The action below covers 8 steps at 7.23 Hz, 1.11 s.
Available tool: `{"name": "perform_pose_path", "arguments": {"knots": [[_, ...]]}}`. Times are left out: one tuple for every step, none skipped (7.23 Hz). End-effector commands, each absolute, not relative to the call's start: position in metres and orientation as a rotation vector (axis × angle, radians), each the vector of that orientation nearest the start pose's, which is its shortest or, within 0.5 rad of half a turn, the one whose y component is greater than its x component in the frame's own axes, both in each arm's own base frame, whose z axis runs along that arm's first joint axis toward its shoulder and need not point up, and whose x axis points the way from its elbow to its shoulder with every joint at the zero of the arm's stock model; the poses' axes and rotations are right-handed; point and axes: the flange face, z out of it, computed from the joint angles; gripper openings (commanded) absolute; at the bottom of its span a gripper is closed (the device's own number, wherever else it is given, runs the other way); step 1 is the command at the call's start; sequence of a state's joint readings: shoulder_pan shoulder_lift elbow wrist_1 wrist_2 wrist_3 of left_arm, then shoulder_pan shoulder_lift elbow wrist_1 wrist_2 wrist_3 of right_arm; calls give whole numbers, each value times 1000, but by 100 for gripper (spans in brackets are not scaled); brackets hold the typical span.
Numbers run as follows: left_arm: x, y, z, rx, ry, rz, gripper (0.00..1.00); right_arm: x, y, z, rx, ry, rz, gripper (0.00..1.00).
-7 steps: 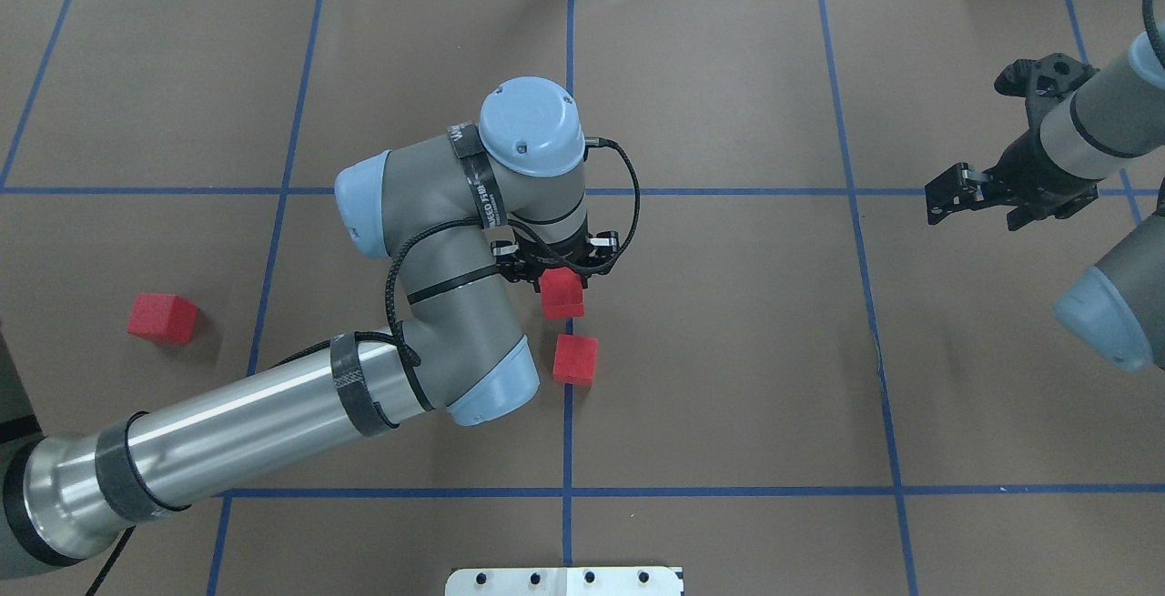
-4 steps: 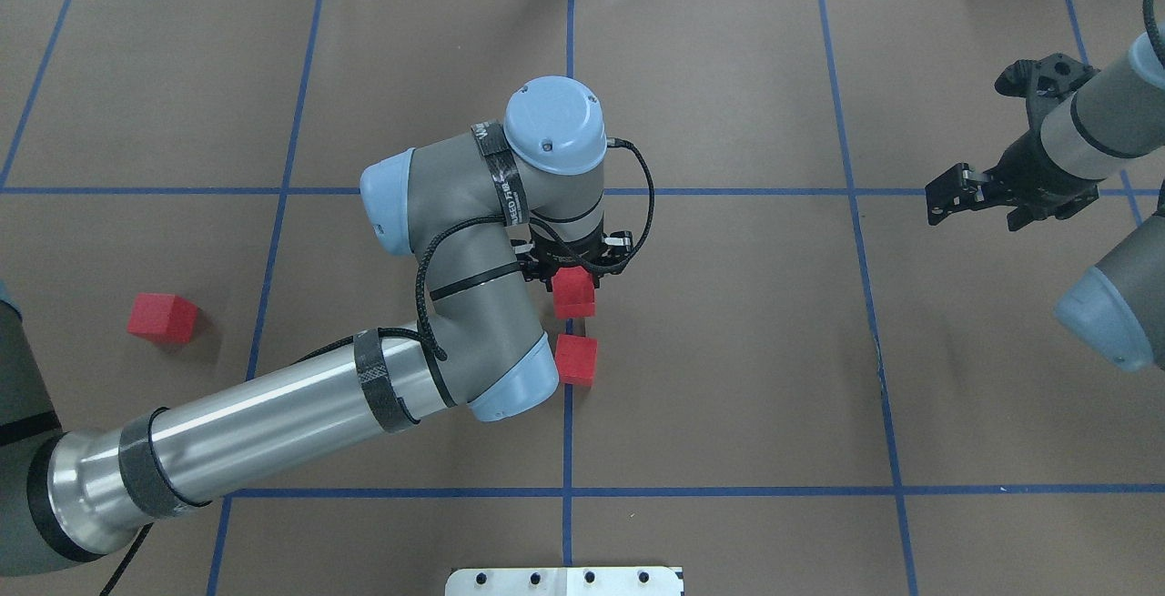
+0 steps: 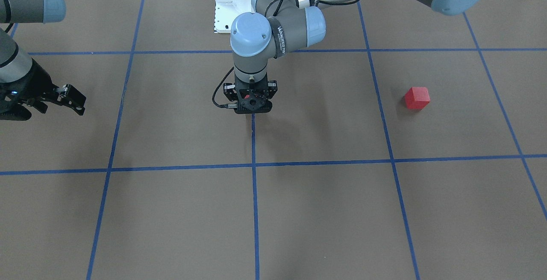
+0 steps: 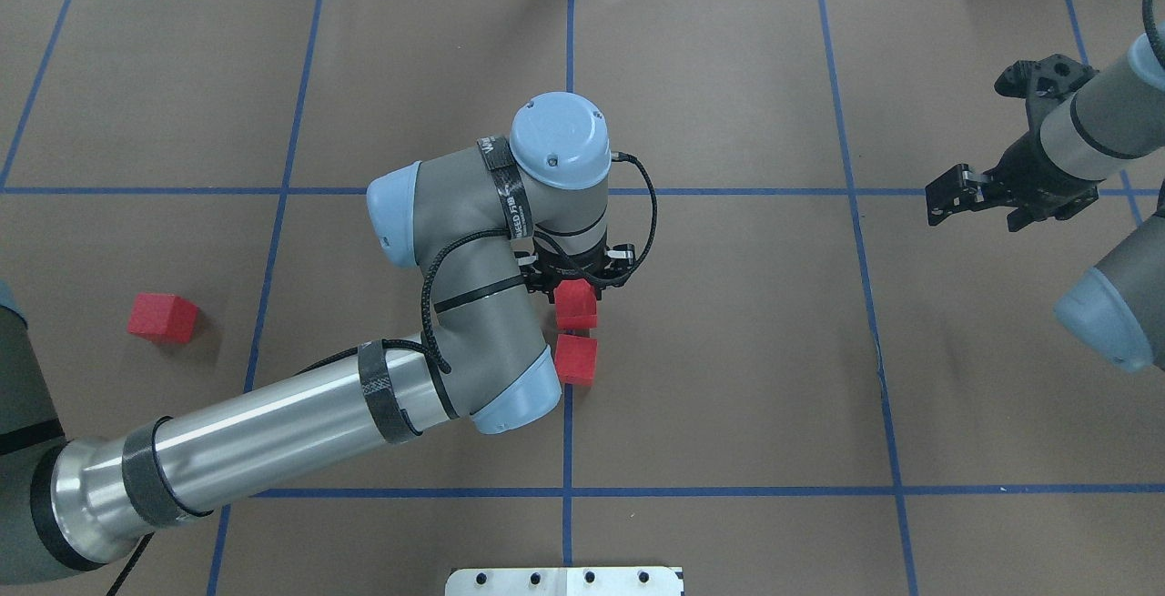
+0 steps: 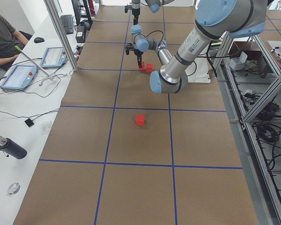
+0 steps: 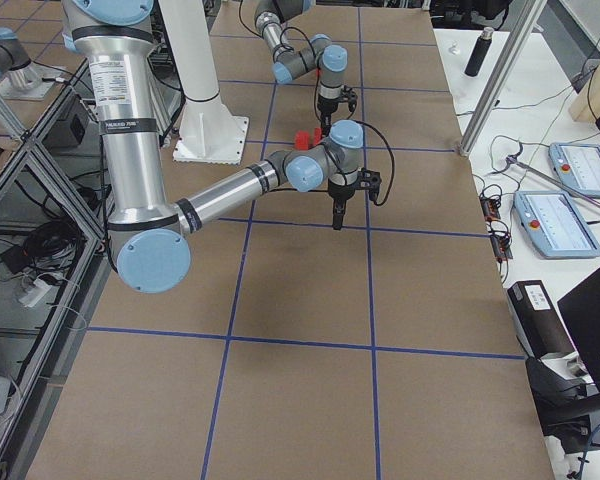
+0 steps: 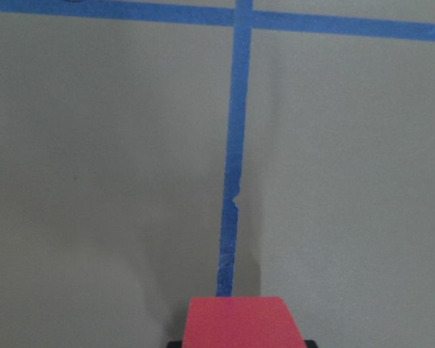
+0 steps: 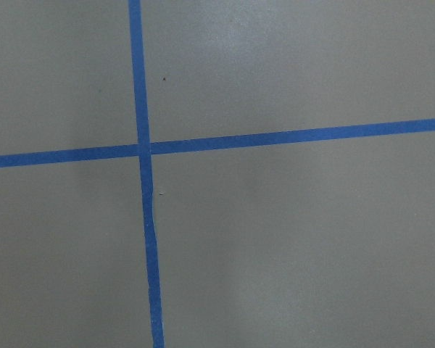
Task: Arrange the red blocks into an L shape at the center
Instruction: 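Carry the cube with the left gripper to just beyond the center cube, then lower the cube against the center cube and open the left gripper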
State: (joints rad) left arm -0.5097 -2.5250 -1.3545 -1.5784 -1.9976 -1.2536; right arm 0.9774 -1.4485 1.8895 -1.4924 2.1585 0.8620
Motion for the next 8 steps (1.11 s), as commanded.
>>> {"name": "perform_pose_path", "arguments": {"knots": [[631, -454, 145, -82, 833, -18, 0, -234, -487, 440, -7, -764, 103, 100], [632, -453, 146, -82, 830, -18, 0, -234, -487, 440, -8, -764, 104, 100], [632, -452, 154, -88, 823, -18, 0, -234, -487, 440, -8, -764, 104, 100], [632, -451, 154, -90, 823, -18, 0, -234, -487, 440, -8, -764, 104, 100], [633, -450, 154, -91, 823, -16, 0, -234, -487, 440, -8, -764, 104, 100], [633, -450, 154, -91, 823, -18, 0, -234, -487, 440, -9, -763, 105, 100], [633, -450, 154, -91, 823, -18, 0, -234, -487, 440, -8, -764, 104, 100], [635, -448, 156, -94, 820, -14, 0, -234, -487, 440, -8, -764, 105, 100]]}}
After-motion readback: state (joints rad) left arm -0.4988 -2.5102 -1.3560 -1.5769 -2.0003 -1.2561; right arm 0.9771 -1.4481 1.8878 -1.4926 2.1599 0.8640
